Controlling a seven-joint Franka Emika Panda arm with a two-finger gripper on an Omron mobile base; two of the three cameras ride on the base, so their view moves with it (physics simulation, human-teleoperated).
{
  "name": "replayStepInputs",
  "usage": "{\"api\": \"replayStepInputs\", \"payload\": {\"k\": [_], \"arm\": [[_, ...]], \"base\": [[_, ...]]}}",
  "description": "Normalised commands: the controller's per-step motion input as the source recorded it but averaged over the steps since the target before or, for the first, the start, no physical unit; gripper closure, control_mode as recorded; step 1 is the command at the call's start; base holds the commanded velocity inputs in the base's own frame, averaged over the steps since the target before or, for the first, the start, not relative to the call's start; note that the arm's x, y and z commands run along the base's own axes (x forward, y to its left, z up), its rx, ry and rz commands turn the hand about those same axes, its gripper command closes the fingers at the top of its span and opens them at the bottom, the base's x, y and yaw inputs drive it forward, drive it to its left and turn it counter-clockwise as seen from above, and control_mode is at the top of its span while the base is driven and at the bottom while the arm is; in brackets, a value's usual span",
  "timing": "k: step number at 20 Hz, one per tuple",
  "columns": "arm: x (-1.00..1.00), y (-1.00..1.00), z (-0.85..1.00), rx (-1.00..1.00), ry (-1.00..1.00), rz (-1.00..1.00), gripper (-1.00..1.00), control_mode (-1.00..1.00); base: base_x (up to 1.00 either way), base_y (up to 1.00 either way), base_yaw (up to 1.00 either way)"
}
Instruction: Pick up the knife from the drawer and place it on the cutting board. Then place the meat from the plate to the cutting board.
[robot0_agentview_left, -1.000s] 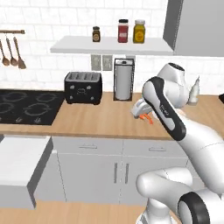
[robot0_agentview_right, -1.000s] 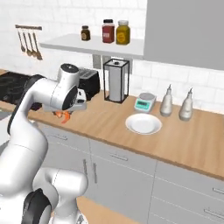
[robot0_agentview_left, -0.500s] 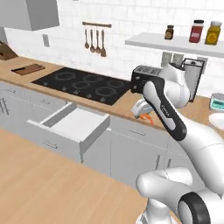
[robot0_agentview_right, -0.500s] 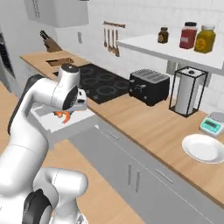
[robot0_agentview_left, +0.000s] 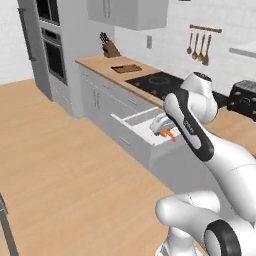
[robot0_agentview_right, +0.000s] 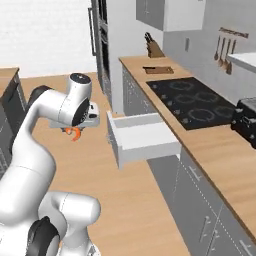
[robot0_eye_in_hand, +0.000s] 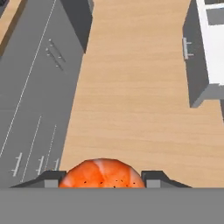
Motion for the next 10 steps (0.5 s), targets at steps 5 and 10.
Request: {"api": "replayStepInputs", "payload": {"k": [5,10], "arm": [[0.0,0.0,0.0,0.0,0.0,0.0,1.0,1.0],[0.0,0.0,0.0,0.0,0.0,0.0,1.0,1.0]], "base": [[0.01,0.48,0.61],[0.31,0.22,0.24]]}}
